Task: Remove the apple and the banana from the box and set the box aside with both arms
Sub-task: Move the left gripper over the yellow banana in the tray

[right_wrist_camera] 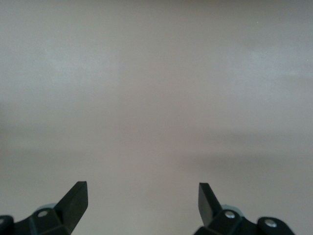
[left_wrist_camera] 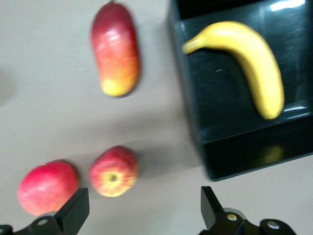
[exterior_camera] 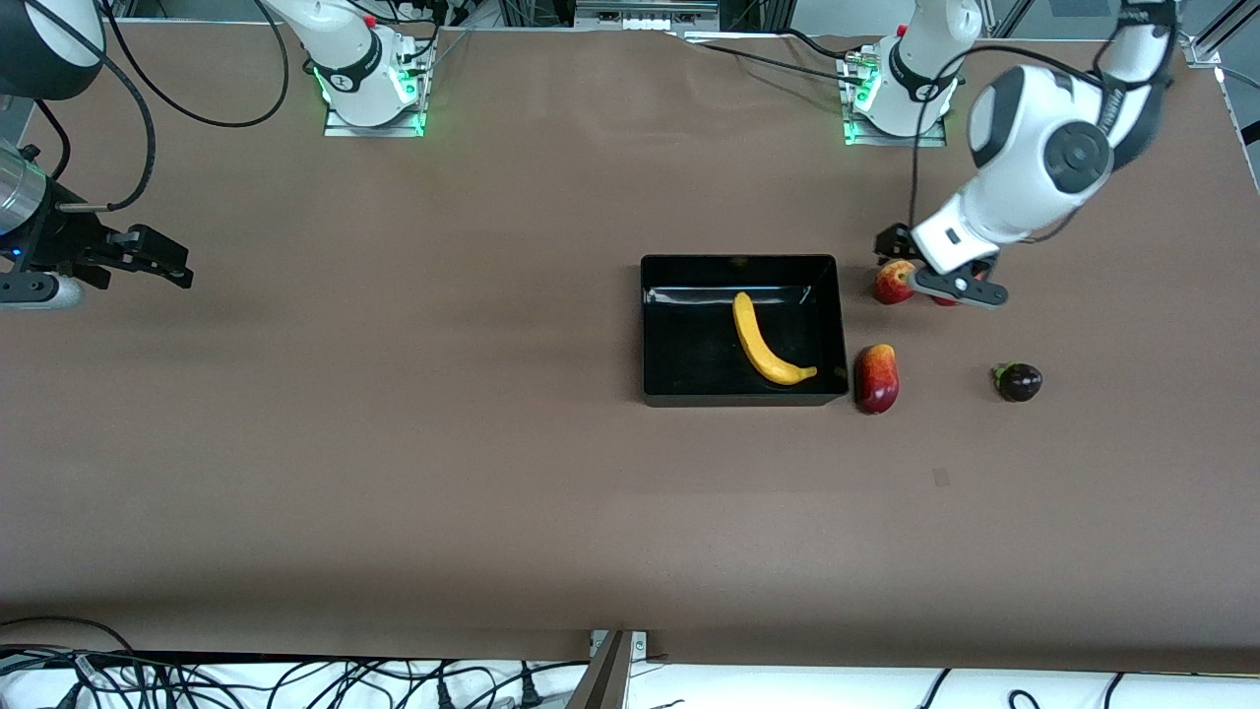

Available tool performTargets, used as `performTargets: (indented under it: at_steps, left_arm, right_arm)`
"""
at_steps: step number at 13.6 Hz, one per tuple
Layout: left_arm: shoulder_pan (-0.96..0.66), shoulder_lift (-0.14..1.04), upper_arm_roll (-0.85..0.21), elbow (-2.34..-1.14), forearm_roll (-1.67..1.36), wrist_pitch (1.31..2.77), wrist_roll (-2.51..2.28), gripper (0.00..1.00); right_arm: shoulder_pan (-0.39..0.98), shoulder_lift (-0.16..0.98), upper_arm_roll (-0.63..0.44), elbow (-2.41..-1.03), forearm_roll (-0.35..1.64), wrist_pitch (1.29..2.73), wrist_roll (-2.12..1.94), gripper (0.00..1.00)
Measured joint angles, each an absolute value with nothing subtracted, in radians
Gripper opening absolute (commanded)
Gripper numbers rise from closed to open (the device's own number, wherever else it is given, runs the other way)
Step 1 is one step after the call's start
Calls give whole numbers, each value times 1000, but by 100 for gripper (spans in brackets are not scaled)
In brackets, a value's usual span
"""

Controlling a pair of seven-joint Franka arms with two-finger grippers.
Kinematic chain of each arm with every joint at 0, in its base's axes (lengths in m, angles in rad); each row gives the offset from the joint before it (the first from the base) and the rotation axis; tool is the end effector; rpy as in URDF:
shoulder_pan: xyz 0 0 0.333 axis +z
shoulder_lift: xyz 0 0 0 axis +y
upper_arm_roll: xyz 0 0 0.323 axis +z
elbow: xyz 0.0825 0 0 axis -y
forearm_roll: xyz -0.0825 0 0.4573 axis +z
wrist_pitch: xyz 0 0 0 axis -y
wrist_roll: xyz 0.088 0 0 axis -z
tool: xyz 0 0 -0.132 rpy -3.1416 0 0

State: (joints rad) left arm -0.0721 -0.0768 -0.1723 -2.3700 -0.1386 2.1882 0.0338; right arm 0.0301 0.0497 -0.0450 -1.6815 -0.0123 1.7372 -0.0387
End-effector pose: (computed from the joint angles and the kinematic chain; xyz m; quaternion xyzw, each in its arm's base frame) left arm 0.5117 -0.1347 0.2801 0.9929 -0.0950 -0.0573 0.0419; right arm 0.6517 -0.0107 0.5285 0.9999 0.0129 0.0028 0.0073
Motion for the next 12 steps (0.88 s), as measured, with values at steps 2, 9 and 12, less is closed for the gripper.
performTargets:
  at_steps: [2, 9, 12]
  left_arm:
    - [-145, -63, -183, -2350, -152, 2208, -87, 100]
    - [-285, 176, -194, -2180, -162, 2334, -345, 100]
    - [-302, 258, -193, -2119, -162, 2346, -369, 100]
  right_arm:
    - [31, 51, -44, -1682, -12, 1744, -39, 100]
    - [34, 51, -42, -1681, -12, 1746, -39, 100]
    - [34, 51, -42, -1681, -12, 1746, -39, 100]
